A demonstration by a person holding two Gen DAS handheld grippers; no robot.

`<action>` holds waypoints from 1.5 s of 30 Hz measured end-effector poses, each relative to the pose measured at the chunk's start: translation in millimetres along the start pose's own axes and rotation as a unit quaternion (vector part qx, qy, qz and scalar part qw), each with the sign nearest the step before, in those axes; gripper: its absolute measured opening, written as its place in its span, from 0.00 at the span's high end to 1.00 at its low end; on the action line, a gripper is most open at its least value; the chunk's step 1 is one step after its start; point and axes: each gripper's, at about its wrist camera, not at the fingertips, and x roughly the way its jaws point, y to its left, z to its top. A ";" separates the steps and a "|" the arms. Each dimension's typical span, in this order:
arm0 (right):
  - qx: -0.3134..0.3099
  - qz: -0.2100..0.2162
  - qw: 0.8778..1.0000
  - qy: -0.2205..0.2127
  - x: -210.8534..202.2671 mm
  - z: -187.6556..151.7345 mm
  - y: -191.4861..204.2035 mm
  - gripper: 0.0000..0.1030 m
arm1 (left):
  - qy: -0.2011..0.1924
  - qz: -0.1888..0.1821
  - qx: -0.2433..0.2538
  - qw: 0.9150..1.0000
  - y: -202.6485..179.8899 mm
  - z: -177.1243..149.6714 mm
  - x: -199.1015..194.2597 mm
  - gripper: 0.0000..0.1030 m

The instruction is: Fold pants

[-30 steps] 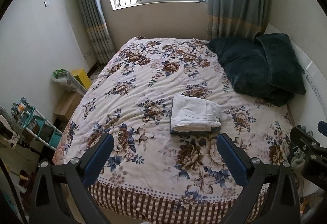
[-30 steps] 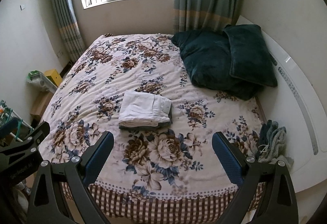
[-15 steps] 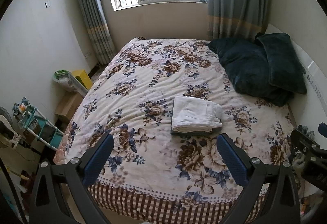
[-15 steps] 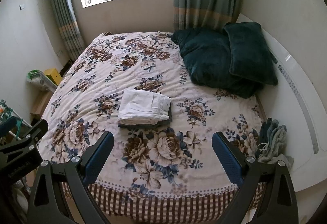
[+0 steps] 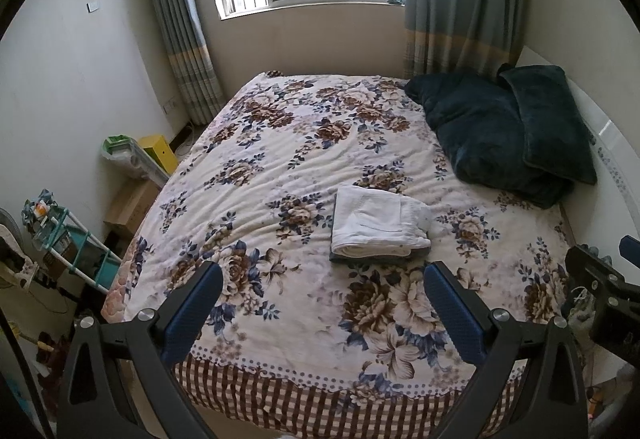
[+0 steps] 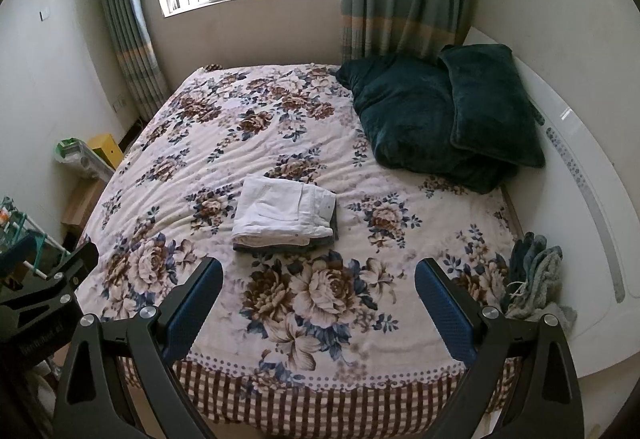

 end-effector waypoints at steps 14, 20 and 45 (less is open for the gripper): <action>0.008 0.011 1.000 -0.023 -9.2 -4.3 -0.3 0.03 | -0.021 0.001 0.011 1.000 -4.8 -0.1 -11.3 0.00; 0.005 0.013 0.999 -0.029 -13.7 -4.7 0.0 0.03 | -0.025 0.000 0.010 1.000 -1.7 0.3 -15.8 0.00; 0.004 0.010 0.999 -0.040 -23.0 5.6 0.6 0.02 | -0.035 -0.003 0.009 0.999 -5.3 2.6 -28.2 0.00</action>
